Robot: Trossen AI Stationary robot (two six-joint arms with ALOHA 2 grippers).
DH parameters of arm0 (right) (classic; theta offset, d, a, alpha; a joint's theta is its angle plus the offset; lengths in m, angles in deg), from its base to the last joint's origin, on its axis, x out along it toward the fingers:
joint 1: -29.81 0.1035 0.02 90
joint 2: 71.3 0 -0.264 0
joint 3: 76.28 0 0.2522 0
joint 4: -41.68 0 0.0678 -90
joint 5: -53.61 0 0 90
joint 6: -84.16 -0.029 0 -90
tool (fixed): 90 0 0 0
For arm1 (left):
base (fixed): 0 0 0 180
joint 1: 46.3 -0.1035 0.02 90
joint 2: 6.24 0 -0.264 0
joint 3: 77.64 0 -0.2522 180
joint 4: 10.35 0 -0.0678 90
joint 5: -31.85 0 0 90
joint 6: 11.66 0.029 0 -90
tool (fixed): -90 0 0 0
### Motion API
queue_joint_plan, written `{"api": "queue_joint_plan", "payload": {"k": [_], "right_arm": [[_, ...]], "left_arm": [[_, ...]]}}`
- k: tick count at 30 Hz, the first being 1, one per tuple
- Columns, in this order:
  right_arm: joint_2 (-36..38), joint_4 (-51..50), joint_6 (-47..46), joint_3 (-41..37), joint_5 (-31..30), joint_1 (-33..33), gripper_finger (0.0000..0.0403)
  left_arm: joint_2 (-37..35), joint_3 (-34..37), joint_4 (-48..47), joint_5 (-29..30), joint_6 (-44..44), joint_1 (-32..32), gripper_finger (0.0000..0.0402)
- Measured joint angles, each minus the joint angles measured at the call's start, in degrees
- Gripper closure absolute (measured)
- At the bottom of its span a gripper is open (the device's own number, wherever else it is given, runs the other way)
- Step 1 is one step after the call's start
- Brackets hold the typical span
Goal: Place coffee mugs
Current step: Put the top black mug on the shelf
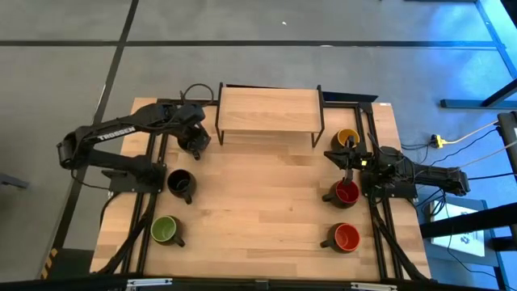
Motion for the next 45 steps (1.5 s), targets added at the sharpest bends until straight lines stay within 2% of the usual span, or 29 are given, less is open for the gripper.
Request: {"api": "queue_joint_plan", "payload": {"k": [3,8,22,30,34,40,45], "right_arm": [[0.0,0.0,-0.5,0.0,0.0,0.0,0.0393],[0.0,0.0,-0.5,0.0,0.0,0.0,0.0393],[0.0,0.0,-0.1,0.0,0.0,0.0,0.0393],[0.0,0.0,0.0,0.0,0.0,0.0,0.0393],[0.0,0.0,0.0,0.0,0.0,0.0,0.0393],[0.0,0.0,0.0,0.0,0.0,0.0,0.0393],[0.0,0.0,-3.2,0.0,0.5,0.0,0.0393]], "left_arm": [[1.2,0.8,1.2,1.7,-0.3,0.8,0.0224],[2.4,4.8,3.2,-4.9,3.4,0.1,0.0225],[2.3,14.4,12.5,-7.9,5.1,-4.8,0.0225],[2.4,20.6,18.6,-9.2,7.0,-4.9,0.0229],[2.4,22.3,20.7,-9.2,9.2,-4.9,0.0263],[2.3,21.6,20.7,-9.1,16.0,-4.9,0.0374],[2.4,18.3,16.3,-8.6,16.8,-4.9,0.0378]]}}
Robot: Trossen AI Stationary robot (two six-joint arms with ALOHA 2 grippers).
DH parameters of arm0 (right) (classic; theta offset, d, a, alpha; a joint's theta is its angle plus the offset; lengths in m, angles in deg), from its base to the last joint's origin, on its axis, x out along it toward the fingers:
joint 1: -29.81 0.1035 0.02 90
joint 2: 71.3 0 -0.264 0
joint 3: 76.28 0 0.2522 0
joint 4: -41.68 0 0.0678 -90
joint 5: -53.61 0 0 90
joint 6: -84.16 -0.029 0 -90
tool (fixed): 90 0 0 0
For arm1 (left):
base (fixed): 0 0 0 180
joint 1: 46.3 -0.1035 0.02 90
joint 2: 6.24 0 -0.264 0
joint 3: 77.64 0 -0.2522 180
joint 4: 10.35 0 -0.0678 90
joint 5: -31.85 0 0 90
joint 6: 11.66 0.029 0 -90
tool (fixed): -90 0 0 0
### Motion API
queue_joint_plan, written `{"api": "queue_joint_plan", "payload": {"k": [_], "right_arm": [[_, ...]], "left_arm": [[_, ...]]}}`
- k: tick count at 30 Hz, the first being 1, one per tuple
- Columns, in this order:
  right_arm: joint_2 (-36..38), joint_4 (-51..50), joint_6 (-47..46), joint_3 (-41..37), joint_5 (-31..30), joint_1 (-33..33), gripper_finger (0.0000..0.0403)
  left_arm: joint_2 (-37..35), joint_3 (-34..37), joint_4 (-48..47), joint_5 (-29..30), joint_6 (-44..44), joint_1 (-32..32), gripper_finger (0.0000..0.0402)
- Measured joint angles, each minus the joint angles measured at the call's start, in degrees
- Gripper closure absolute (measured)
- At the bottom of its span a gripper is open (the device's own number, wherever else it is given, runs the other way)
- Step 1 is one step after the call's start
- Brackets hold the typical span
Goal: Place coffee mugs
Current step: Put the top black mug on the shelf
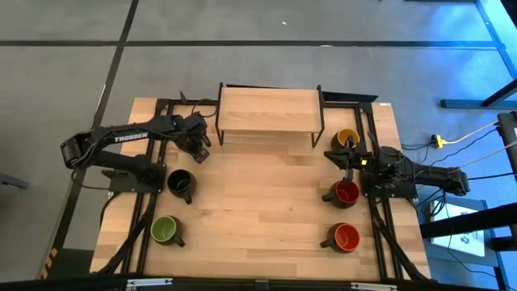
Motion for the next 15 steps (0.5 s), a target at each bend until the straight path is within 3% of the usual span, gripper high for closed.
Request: {"api": "queue_joint_plan", "payload": {"k": [15], "right_arm": [[0.0,0.1,-2.9,0.0,-0.5,0.0,0.0393]], "left_arm": [[-0.1,-27.3,-27.6,3.9,1.7,0.5,0.0378]]}}
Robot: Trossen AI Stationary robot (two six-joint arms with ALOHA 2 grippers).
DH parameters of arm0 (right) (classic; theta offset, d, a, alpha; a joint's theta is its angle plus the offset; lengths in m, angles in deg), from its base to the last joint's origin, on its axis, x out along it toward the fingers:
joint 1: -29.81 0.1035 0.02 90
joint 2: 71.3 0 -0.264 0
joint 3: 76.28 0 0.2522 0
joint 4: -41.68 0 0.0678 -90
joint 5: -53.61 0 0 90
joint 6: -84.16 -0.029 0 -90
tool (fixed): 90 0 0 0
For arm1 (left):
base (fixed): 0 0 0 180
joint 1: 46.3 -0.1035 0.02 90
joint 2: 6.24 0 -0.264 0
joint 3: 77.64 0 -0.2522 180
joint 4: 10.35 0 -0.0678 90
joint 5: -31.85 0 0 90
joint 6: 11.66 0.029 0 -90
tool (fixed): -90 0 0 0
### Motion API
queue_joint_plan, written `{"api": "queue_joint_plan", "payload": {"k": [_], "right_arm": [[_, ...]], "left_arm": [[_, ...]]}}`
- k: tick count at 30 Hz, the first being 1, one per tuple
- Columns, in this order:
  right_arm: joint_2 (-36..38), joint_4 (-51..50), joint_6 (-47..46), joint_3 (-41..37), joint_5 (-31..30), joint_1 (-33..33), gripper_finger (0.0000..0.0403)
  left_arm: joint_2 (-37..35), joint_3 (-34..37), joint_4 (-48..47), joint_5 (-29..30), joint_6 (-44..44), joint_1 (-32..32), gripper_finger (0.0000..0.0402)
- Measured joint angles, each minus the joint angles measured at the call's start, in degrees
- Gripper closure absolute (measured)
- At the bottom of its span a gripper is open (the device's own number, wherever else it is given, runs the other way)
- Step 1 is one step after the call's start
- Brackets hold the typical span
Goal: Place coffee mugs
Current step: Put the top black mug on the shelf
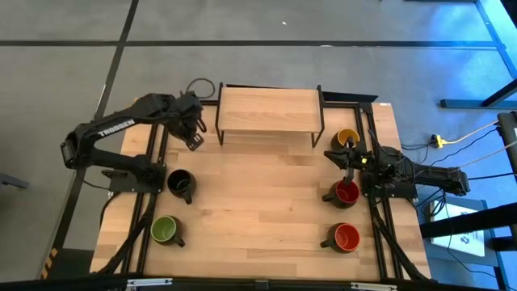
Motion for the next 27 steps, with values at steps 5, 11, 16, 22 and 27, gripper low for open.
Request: {"api": "queue_joint_plan", "payload": {"k": [5,11,16,22,27], "right_arm": [[0.0,0.1,0.0,0.0,-0.2,0.0,0.0393],[0.0,3.0,1.0,-0.1,-2.4,0.0,0.0393],[0.0,2.4,-2.3,-0.1,-2.3,0.0,0.0393],[0.0,2.6,-6.5,-0.1,-2.1,0.0,0.0393],[0.0,1.3,-6.5,-0.1,-2.0,0.0,0.0393]], "left_arm": [[0.0,-7.9,-2.1,2.5,-0.2,-0.1,0.0378],[0.0,-15.5,-2.2,3.2,-1.4,1.5,0.0378],[0.0,-21.0,-1.2,5.1,-1.8,1.9,0.0378],[2.8,-27.7,-0.6,5.3,-1.9,3.4,0.0378],[9.4,-36.0,-0.2,6.4,2.6,4.2,0.0378]]}}
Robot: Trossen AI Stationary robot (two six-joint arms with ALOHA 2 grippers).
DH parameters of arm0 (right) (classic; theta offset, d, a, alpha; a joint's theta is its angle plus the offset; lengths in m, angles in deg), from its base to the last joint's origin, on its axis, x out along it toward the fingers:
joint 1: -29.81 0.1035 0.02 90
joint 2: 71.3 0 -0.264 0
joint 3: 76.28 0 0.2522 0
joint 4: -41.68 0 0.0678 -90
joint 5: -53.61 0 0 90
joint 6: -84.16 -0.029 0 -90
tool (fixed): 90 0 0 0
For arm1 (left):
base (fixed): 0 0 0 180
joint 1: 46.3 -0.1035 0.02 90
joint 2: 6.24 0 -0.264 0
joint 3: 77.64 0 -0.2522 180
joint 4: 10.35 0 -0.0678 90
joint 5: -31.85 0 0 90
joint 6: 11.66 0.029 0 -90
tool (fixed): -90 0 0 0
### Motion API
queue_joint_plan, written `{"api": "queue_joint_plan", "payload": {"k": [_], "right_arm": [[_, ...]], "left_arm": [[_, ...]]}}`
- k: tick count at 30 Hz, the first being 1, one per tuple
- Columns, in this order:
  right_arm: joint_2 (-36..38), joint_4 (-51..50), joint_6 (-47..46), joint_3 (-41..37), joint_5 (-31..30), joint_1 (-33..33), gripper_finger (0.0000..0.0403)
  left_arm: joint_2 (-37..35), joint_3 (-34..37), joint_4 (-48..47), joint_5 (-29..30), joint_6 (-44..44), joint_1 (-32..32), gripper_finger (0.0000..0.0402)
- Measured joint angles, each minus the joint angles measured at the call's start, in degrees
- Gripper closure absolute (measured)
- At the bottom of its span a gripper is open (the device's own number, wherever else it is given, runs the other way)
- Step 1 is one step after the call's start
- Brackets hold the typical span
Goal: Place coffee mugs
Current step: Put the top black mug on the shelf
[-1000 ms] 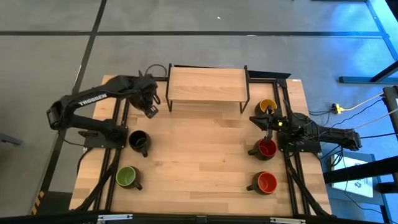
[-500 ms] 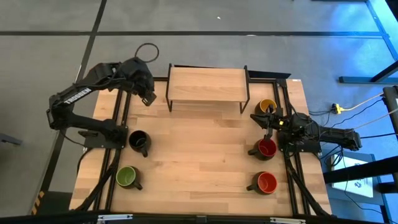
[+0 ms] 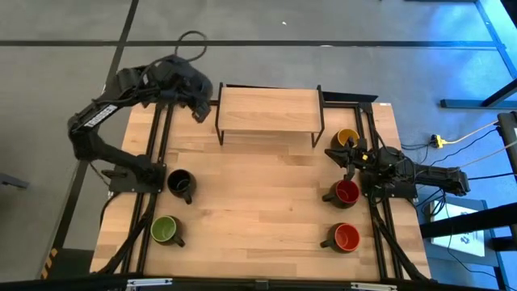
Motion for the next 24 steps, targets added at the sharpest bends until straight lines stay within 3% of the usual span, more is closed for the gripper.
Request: {"api": "queue_joint_plan", "payload": {"k": [7,12,24], "right_arm": [[-0.8,-0.7,-1.9,0.0,0.6,0.0,0.0393],[-0.8,-0.8,-2.7,0.1,0.6,0.0,0.0393],[-0.8,-1.0,-2.7,0.1,0.6,0.0,0.0393]], "left_arm": [[13.9,-15.0,-3.4,-1.4,6.1,-0.1,0.0378],[22.5,-22.3,-7.4,-8.4,6.4,-2.1,0.0378],[34.2,-25.3,-8.9,-9.1,13.5,-5.8,0.0378]]}}
